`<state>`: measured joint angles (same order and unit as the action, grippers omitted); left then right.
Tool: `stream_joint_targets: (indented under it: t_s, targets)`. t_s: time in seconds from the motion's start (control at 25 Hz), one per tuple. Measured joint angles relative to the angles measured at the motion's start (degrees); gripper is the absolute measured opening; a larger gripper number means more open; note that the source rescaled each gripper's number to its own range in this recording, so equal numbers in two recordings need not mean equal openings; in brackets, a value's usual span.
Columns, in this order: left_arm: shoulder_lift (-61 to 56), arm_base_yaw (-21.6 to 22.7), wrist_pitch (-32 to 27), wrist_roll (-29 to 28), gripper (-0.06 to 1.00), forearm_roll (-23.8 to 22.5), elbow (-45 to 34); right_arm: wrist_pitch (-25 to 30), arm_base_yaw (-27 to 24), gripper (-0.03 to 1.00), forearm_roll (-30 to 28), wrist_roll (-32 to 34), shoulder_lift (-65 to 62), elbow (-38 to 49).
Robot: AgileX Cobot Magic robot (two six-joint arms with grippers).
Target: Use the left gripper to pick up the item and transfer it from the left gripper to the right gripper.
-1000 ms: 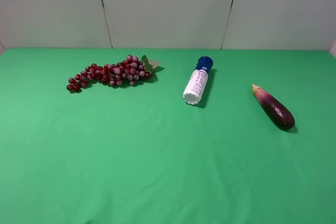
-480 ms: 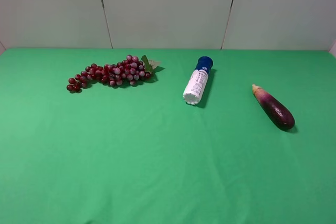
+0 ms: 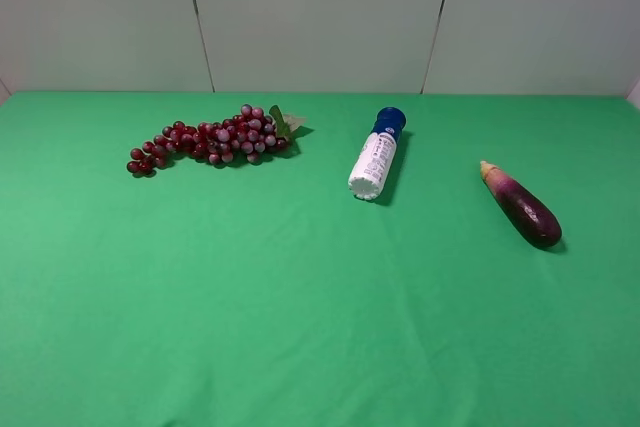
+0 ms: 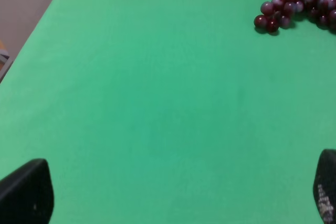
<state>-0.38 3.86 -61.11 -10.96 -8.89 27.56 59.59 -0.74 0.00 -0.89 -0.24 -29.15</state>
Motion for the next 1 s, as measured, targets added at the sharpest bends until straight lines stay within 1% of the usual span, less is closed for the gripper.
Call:
stream_joint_targets:
  t_s: [1.0]
  targets:
    - [0.00,0.00,0.00,0.00,1.00,0.00,0.00,0.00,0.00,1.00,0.00,0.18,0.00,0.00]
